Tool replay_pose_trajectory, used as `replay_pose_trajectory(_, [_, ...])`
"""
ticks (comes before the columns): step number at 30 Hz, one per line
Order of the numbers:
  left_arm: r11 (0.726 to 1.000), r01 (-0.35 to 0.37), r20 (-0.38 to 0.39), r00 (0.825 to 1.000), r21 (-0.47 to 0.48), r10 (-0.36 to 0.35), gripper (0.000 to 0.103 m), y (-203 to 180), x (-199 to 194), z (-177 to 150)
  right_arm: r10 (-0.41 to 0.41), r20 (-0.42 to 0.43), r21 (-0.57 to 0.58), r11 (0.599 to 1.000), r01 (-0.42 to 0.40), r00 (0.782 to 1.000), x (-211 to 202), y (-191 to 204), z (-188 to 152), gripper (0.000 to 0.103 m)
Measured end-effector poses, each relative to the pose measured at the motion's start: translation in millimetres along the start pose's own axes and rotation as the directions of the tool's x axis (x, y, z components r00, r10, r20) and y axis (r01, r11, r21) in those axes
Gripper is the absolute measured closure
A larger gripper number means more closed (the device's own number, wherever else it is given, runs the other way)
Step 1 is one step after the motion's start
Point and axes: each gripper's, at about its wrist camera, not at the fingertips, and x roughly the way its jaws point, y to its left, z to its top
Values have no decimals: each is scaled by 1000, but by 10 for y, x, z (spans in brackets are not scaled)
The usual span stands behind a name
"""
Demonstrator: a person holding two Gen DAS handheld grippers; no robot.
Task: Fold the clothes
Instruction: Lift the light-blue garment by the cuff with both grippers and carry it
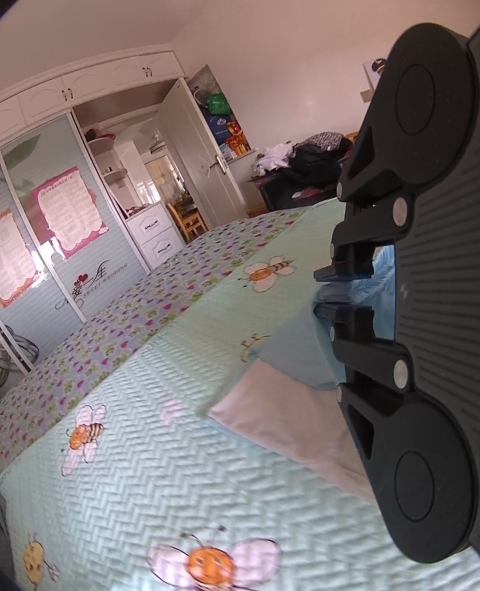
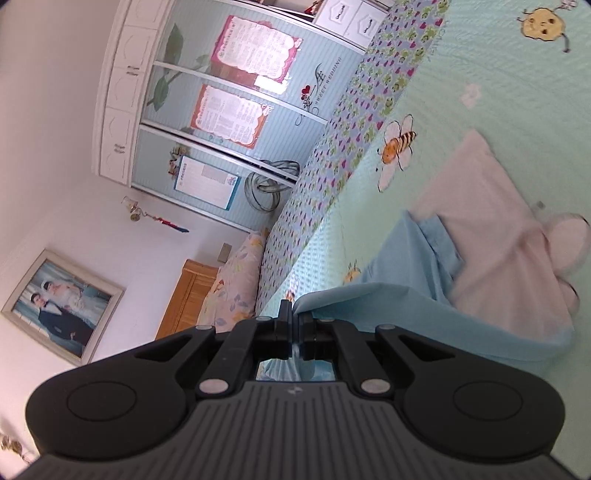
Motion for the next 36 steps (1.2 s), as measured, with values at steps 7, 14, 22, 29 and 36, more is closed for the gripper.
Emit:
replay_pose_trajectory(7, [997, -69, -13, 998, -34, 69, 92, 221, 759, 461, -44, -15, 65, 997, 45, 999, 726, -252, 488, 99])
replay_pose_trajectory(14, [992, -117, -139, 984, -47, 110, 82, 754, 1139, 302, -144, -52, 47, 988, 146, 988, 1028, -691, 546, 98])
replay_pose_trajectory(22, [994, -105, -167, 980, 5, 104, 81, 844, 1063, 73, -168, -34, 62, 983, 170, 985, 890, -921, 434, 98])
replay_pose_trajectory(29, [991, -83, -181, 978, 102, 101, 81, 701, 882, -155, -159, -37, 78, 984, 161, 987, 906, -995, 444, 94])
replay_pose_trajectory(36, [995, -86, -298, 950, 49, 97, 61, 624, 1268, 63, -122, -34, 85, 989, 124, 992, 966, -1013, 451, 94])
